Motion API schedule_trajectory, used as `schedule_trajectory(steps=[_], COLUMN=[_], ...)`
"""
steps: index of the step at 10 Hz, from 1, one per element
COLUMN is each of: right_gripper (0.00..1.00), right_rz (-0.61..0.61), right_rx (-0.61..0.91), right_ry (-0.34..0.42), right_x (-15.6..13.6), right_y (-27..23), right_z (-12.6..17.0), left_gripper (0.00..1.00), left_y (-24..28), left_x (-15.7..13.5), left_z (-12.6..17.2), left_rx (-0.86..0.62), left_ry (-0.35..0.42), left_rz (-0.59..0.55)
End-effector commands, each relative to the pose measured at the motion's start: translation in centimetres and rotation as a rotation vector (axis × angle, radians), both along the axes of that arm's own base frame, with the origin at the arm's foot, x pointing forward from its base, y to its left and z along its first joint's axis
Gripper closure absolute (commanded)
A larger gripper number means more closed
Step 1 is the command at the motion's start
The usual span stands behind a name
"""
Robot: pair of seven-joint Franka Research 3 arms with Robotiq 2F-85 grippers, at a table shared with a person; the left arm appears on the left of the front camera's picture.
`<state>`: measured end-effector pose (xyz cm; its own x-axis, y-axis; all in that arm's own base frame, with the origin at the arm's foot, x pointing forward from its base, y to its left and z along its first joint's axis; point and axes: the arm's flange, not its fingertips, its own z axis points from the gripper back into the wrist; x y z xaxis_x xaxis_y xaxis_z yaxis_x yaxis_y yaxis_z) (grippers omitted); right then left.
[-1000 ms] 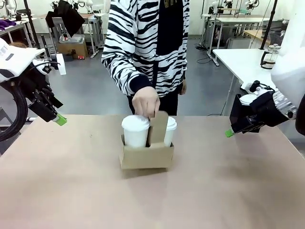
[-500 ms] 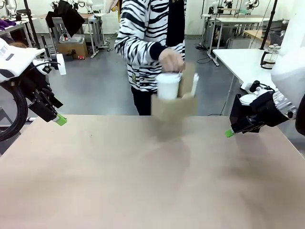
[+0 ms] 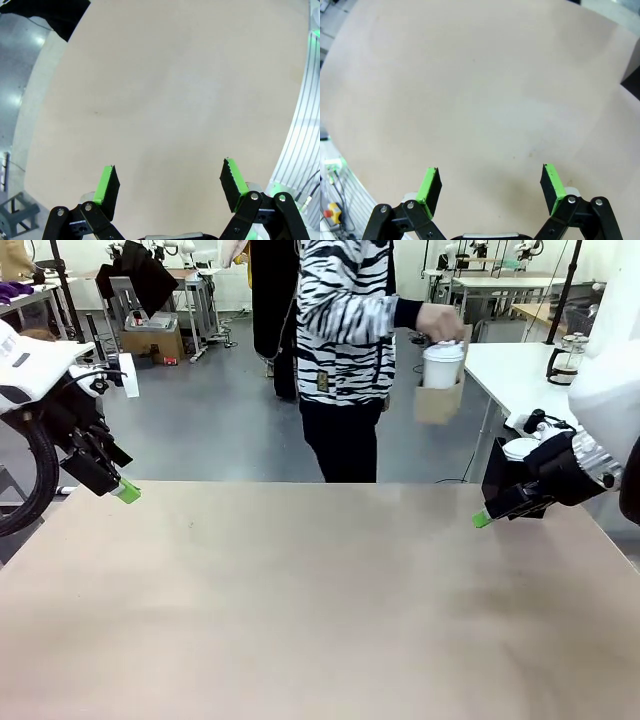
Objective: Pour a drink into a cup and package it in a carrier.
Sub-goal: Insert the held 600 ml Paper Cup into the Cup Carrier.
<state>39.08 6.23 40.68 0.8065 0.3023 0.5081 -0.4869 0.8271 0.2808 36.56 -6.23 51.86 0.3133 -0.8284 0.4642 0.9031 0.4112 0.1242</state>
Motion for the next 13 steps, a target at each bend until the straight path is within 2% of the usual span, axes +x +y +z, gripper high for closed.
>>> schedule_trajectory(steps=[1, 13], right_gripper=[0.0, 0.0], right_rz=[0.015, 0.015], right_rx=[0.025, 0.025], right_ry=[-0.022, -0.022], right_x=[0.09, 0.09], right_y=[-0.12, -0.12], right_z=[0.03, 0.03], left_gripper=[0.0, 0.0], left_y=[-0.04, -0.04], left_x=[-0.02, -0.02], left_z=[0.15, 0.15], left_rx=[-0.014, -0.014], left_ry=[0.009, 0.009], left_rz=[0.01, 0.01])
